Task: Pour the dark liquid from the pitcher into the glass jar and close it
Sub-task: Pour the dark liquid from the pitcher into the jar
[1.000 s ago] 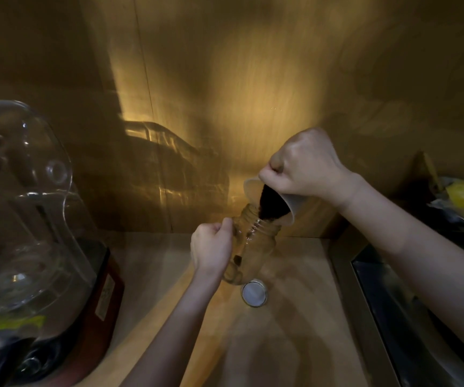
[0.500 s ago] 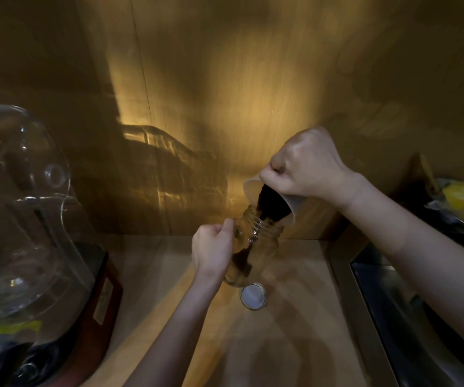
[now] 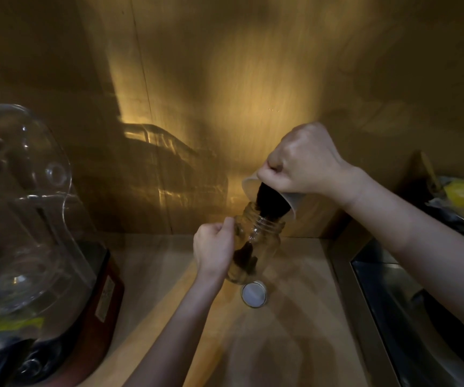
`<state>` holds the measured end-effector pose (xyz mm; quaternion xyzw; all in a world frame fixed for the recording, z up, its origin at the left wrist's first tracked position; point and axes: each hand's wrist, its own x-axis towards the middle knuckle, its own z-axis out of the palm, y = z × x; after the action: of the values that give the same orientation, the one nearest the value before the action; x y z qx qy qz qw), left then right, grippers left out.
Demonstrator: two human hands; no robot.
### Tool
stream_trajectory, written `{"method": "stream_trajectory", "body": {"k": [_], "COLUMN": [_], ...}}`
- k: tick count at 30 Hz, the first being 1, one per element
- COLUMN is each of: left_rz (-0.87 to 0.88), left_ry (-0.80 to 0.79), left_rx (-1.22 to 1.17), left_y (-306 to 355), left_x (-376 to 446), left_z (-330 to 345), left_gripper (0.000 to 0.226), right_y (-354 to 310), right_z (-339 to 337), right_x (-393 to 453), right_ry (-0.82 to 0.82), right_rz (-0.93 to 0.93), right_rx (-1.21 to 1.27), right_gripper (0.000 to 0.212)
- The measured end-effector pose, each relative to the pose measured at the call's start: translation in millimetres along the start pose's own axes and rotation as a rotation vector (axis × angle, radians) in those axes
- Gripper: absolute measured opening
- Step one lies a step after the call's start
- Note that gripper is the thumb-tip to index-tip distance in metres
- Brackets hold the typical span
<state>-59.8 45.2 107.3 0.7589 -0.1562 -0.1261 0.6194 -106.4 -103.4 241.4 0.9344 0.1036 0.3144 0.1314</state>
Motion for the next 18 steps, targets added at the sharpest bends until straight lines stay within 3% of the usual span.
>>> {"method": "stream_trajectory", "body": {"k": [18], "left_rz": [-0.074], "left_ry": [0.009], "left_rx": [-0.044], "left_y": [3.2], "left_x": [5.9], "left_z": [4.5], "left_gripper": [0.038], "right_y": [7.5], "right_z": [-4.3], "right_x": [1.3], "right_ry": [0.008], "right_rz": [-0.038], "right_rx": [0.018], "right_gripper": [0.039]}}
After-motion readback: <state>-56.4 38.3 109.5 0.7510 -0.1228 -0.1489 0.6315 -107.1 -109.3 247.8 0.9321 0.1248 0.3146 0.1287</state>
